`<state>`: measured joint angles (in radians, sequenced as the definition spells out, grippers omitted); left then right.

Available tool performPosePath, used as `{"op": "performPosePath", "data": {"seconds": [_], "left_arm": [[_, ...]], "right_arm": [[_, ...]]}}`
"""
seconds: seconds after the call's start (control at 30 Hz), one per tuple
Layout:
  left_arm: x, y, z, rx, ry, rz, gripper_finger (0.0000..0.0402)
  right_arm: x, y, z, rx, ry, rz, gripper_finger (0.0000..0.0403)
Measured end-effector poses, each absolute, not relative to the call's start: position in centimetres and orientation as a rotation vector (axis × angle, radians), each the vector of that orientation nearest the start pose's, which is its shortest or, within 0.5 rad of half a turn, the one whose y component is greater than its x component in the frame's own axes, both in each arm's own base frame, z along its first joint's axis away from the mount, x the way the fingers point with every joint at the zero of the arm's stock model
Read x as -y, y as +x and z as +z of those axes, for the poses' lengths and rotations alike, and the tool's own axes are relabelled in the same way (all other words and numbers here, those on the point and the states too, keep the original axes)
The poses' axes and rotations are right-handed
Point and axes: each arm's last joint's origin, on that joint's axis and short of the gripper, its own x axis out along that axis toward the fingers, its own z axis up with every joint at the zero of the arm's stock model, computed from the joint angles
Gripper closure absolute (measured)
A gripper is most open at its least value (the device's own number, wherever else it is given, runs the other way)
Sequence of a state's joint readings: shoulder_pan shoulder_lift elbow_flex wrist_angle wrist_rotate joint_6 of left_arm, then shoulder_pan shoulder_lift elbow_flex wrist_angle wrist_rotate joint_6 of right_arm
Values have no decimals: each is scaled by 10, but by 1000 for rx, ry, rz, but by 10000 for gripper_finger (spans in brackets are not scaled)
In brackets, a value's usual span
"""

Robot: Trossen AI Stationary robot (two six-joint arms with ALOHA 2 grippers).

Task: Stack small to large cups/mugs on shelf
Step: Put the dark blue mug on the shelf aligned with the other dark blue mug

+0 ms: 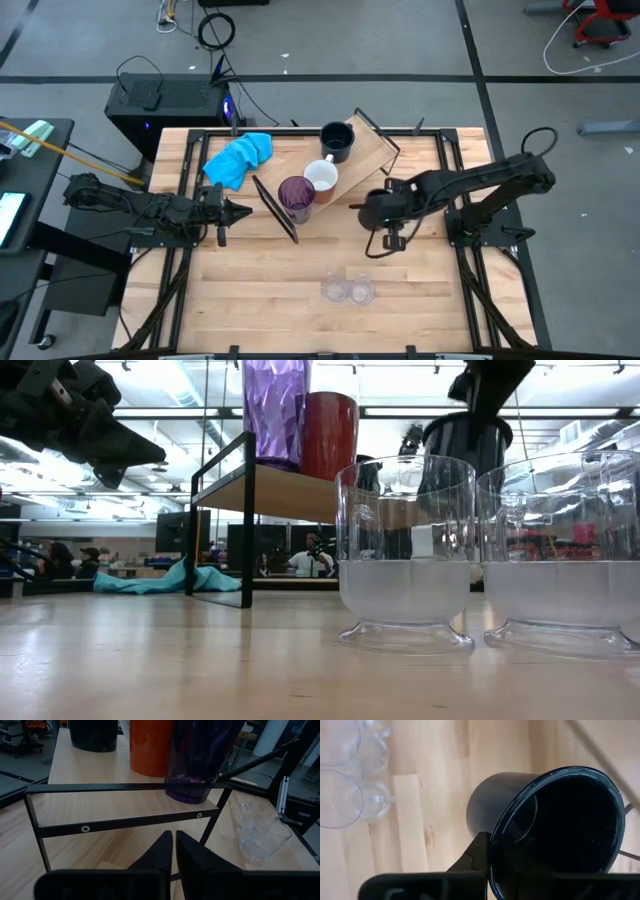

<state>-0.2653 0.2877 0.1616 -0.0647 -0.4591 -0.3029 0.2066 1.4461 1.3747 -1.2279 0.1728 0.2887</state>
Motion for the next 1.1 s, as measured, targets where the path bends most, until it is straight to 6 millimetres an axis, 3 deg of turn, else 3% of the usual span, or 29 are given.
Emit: {"op": "performPosePath", "data": {"seconds": [0.23, 0.43, 0.77, 1.1], "left_arm": [[16, 109, 189, -148, -233, 219, 363], [16, 109, 189, -148, -233, 219, 363], [16, 109, 189, -148, -233, 218, 374], [16, 109, 189, -148, -233, 219, 361]], "right_arm": [[-43, 255, 353, -1231, -104, -236, 376], [-25, 264, 375, -1211, -178, -238, 384], [22, 290, 365, -1306, -240, -249, 376], [37, 304, 356, -1313, -267, -219, 371]]}}
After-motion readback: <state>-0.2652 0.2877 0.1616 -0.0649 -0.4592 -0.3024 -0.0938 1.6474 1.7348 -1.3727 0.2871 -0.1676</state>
